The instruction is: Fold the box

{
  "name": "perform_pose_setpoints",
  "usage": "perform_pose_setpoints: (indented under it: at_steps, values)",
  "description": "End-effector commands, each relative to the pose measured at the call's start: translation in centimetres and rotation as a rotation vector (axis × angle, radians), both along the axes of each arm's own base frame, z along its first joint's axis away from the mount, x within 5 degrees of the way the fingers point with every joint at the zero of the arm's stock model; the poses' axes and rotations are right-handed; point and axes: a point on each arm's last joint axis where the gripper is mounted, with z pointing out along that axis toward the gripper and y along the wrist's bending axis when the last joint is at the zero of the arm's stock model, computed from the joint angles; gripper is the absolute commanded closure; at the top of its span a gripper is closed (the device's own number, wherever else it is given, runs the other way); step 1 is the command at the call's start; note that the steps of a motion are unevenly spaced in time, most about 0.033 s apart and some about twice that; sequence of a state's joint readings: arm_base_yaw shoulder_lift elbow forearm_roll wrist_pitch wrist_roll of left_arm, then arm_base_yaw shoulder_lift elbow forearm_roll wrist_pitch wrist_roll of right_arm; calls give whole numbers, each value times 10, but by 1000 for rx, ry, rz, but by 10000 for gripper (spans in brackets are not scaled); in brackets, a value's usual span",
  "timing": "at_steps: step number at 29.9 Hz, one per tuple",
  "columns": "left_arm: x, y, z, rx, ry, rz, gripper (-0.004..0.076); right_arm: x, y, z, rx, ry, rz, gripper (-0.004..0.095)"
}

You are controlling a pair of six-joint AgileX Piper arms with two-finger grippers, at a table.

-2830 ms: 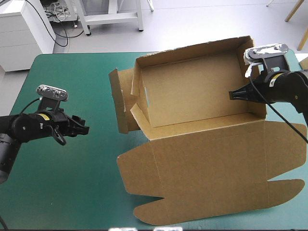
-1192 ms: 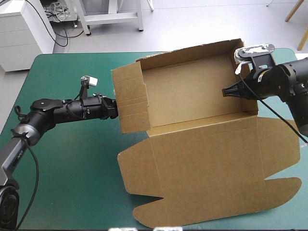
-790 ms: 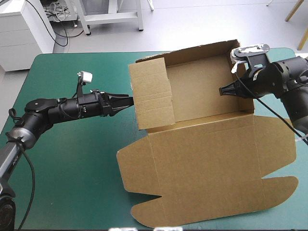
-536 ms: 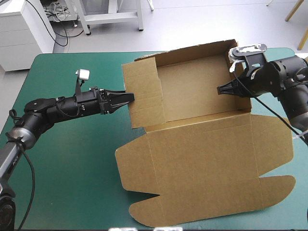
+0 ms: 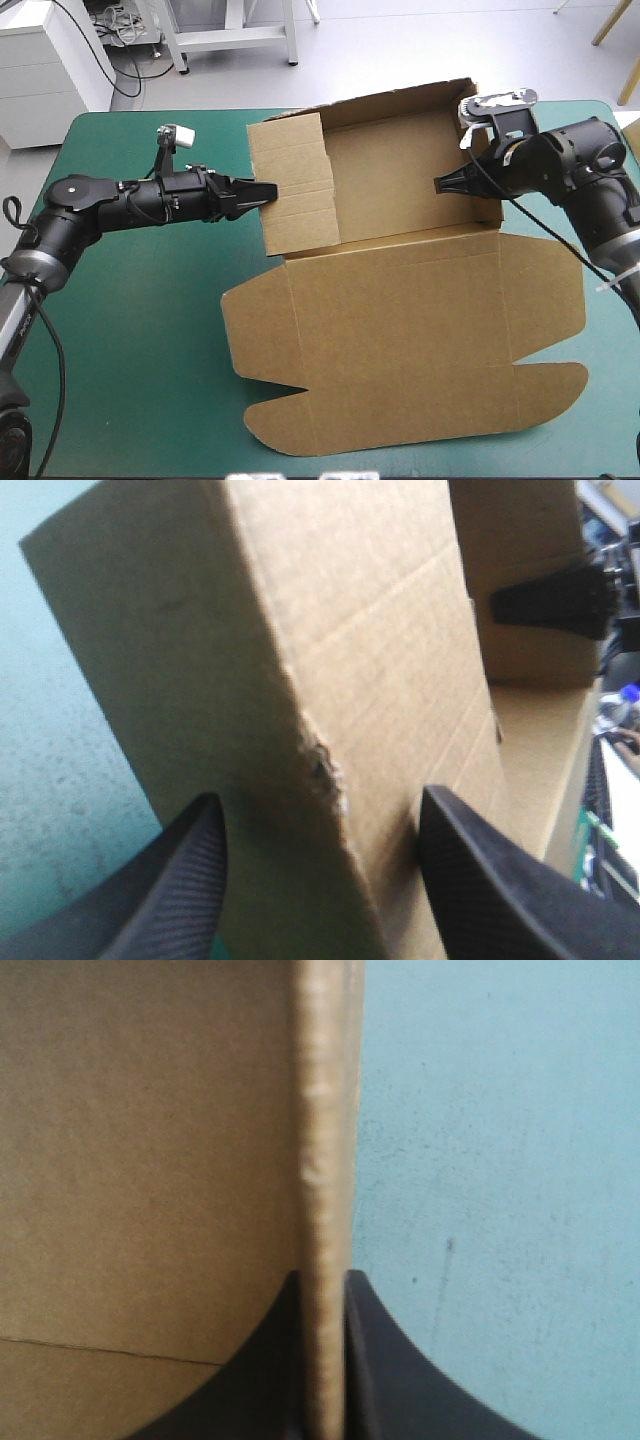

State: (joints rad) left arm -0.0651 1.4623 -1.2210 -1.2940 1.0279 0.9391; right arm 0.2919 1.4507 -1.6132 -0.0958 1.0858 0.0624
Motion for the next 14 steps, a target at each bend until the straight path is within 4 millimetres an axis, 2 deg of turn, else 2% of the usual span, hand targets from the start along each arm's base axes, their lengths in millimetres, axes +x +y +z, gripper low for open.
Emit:
perform_pose_setpoints:
  at_steps: [1, 6, 10, 14]
  values:
    - [-5, -8, 30, 79, -46, 80, 319, -13, 18, 28, 73, -151, 47, 922]
    - [-6, -25, 33, 227, -27, 160, 319, -14, 32, 28, 97, -169, 71, 922]
    - [-7, -34, 34, 278, -31, 211, 328, -11, 42, 21, 95, -144, 88, 922]
    - [-6, -36, 31, 364, -23, 265, 423, -6, 57, 12, 88, -120, 100, 922]
